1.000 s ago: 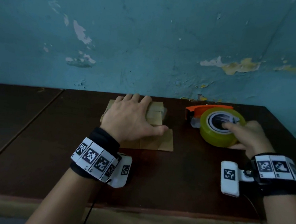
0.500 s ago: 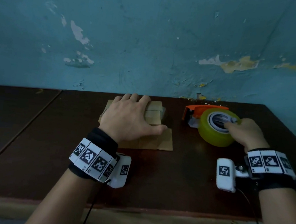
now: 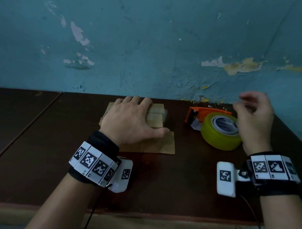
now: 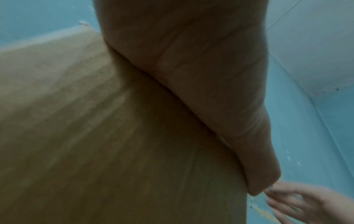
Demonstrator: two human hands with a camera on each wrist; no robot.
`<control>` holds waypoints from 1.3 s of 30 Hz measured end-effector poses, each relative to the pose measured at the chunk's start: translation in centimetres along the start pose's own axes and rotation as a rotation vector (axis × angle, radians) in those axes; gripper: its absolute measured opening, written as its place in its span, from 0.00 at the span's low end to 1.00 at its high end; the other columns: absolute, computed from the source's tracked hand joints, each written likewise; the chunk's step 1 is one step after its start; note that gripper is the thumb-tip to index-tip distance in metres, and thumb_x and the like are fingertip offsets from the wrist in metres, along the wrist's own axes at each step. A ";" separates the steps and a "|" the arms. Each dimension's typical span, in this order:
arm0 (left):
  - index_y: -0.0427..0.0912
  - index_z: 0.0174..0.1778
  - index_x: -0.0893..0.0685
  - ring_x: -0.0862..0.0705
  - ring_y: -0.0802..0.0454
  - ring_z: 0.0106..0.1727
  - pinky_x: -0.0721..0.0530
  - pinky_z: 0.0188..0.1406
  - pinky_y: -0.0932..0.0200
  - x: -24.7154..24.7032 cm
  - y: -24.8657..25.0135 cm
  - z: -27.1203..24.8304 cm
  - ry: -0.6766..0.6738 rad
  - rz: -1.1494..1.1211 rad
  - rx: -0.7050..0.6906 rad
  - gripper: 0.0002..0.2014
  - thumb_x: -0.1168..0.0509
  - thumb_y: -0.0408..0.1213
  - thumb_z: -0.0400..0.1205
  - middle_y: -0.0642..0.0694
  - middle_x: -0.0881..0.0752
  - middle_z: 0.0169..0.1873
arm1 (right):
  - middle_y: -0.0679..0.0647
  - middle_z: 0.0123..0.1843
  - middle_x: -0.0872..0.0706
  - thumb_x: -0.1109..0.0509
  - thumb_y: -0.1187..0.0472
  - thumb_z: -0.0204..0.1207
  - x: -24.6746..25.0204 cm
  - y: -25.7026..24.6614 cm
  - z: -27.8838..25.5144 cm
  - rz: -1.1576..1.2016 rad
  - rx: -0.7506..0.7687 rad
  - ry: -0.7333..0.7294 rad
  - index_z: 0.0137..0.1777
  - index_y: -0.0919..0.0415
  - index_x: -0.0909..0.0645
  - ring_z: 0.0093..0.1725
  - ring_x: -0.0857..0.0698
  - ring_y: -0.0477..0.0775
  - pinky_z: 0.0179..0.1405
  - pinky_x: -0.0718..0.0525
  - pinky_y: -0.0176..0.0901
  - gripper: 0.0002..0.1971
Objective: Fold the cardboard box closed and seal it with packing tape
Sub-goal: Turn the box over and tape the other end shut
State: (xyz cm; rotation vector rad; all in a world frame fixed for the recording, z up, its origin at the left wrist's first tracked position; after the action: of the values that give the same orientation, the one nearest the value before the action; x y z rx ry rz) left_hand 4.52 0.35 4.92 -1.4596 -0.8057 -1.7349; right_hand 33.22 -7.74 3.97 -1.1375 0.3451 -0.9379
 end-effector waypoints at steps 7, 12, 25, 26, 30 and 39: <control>0.51 0.75 0.27 0.20 0.43 0.67 0.26 0.69 0.45 0.0 0.1 0.0 0.011 0.015 -0.005 0.47 0.48 0.84 0.71 0.45 0.17 0.64 | 0.57 0.57 0.08 0.33 0.69 0.86 -7.3 -1.7 -4.6 0.335 -0.078 -0.556 0.64 0.62 0.15 0.59 0.09 0.50 0.56 0.10 0.42 0.10; 0.52 0.72 0.26 0.19 0.43 0.65 0.25 0.67 0.45 -0.1 0.0 0.0 0.040 0.020 0.007 0.46 0.49 0.85 0.69 0.46 0.16 0.62 | 0.56 0.60 0.09 0.31 0.63 0.86 -10.9 -1.3 -6.0 0.337 -0.176 -0.685 0.66 0.62 0.15 0.58 0.10 0.44 0.53 0.11 0.38 0.11; 0.52 0.73 0.27 0.19 0.43 0.67 0.26 0.69 0.44 -0.2 -0.1 0.0 0.029 0.016 0.004 0.47 0.48 0.85 0.69 0.45 0.17 0.63 | 0.55 0.47 0.11 0.30 0.61 0.82 -11.8 -1.1 -6.3 0.600 -0.348 -0.677 0.44 0.58 0.15 0.53 0.12 0.53 0.51 0.14 0.45 0.05; 0.52 0.73 0.26 0.19 0.43 0.67 0.26 0.68 0.45 -0.2 -0.1 0.0 0.031 0.013 0.004 0.47 0.48 0.85 0.69 0.46 0.17 0.63 | 0.55 0.47 0.11 0.30 0.63 0.81 -11.7 -1.2 -6.2 0.630 -0.366 -0.679 0.44 0.58 0.15 0.53 0.13 0.53 0.50 0.13 0.44 0.05; 0.51 0.73 0.26 0.19 0.43 0.66 0.25 0.67 0.45 -0.1 0.0 0.0 0.039 0.022 0.005 0.48 0.49 0.85 0.69 0.46 0.17 0.62 | 0.56 0.51 0.11 0.30 0.69 0.79 -11.6 -1.5 -6.2 0.742 -0.421 -0.687 0.44 0.59 0.17 0.55 0.13 0.54 0.57 0.12 0.46 0.05; 0.52 0.71 0.25 0.18 0.44 0.65 0.24 0.66 0.46 -0.1 0.1 -0.1 0.052 0.031 0.006 0.49 0.51 0.87 0.68 0.46 0.16 0.62 | 0.55 0.37 0.09 0.26 0.71 0.78 -10.7 -1.3 -6.0 0.678 -0.561 -0.652 0.44 0.61 0.16 0.34 0.10 0.47 0.32 0.12 0.36 0.05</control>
State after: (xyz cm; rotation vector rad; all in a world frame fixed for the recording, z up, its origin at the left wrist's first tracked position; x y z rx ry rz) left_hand 4.54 0.29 4.79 -1.4101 -0.7556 -1.7388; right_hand 22.27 -3.26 0.35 -1.6141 0.4242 0.1641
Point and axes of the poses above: each hand's wrist, its own z-axis towards the middle knuckle, its own x-axis out of the back of the hand, y = z × x, the point moved 3 cm from there along z, towards the middle knuckle
